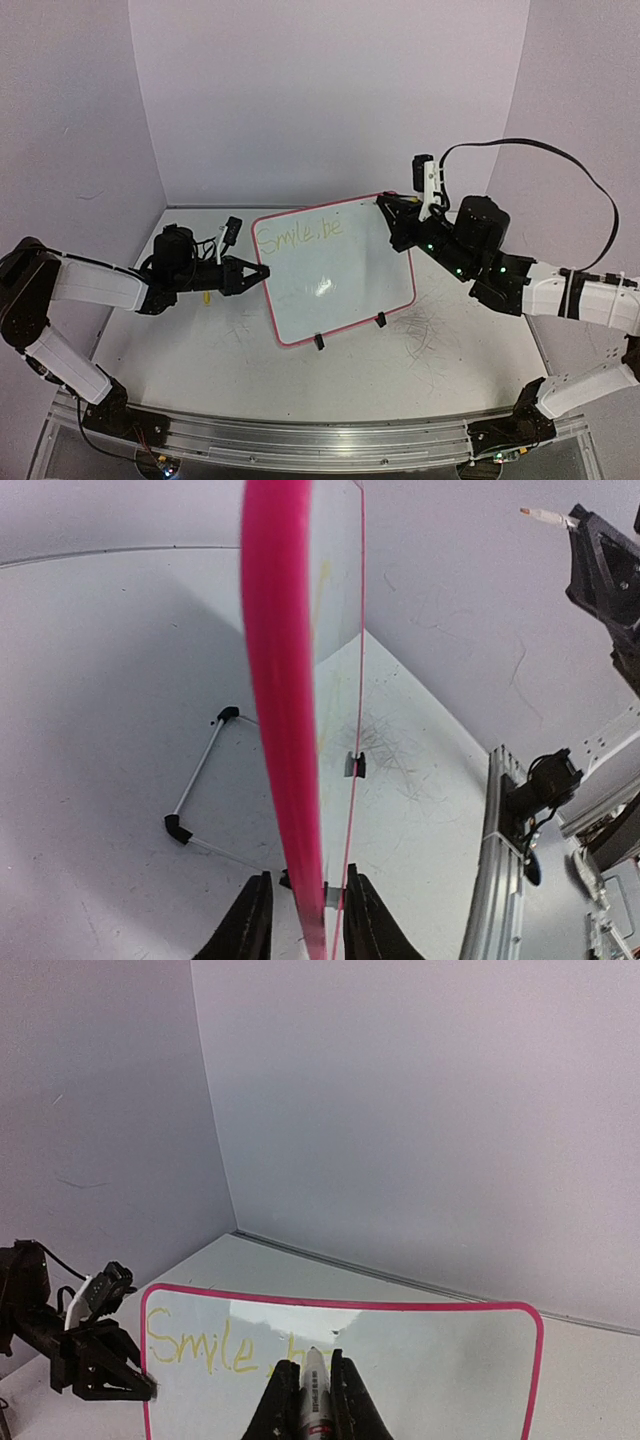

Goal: Write a sentence on the whiteboard

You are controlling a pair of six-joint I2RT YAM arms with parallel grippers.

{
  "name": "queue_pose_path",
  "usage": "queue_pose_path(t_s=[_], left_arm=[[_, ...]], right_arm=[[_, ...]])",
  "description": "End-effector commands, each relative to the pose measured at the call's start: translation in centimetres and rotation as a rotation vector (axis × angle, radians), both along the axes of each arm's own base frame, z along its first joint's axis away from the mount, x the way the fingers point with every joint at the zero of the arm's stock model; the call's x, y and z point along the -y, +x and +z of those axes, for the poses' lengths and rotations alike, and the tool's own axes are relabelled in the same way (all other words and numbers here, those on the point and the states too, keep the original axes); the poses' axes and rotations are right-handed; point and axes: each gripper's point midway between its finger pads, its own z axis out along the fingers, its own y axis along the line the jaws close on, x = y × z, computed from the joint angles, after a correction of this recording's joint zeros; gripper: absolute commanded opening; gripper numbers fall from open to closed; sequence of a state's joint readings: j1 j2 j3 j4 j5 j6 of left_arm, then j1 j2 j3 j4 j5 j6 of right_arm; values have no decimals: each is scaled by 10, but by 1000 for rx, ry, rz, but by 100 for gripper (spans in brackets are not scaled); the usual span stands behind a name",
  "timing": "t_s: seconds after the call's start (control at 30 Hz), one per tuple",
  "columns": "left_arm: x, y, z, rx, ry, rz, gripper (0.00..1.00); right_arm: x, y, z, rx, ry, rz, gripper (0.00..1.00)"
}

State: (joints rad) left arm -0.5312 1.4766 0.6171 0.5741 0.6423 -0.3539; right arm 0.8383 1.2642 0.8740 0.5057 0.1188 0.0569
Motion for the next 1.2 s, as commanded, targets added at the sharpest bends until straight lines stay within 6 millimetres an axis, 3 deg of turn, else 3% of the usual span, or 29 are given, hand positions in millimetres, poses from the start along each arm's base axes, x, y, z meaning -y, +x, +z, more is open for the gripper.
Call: queue_pose_path(t_s=[0.0, 0.17, 0.43, 0.97, 1.17], left_arm=[[-8, -4, 14, 50, 0, 35, 38], [-13, -6, 23, 35, -28, 70, 47], [-12, 0, 31, -8, -64, 101, 58], [-15, 1, 12, -35, -85, 128, 61], [-11, -1, 14, -23, -111, 97, 59]], right_arm=[[13, -10, 0, -28, 65, -3, 0], [19, -20, 2, -35, 76, 21, 0], [29, -16, 4, 0, -4, -44, 0], [4, 1, -5, 39, -126, -23, 0], [3, 5, -10, 37, -133, -34, 0]])
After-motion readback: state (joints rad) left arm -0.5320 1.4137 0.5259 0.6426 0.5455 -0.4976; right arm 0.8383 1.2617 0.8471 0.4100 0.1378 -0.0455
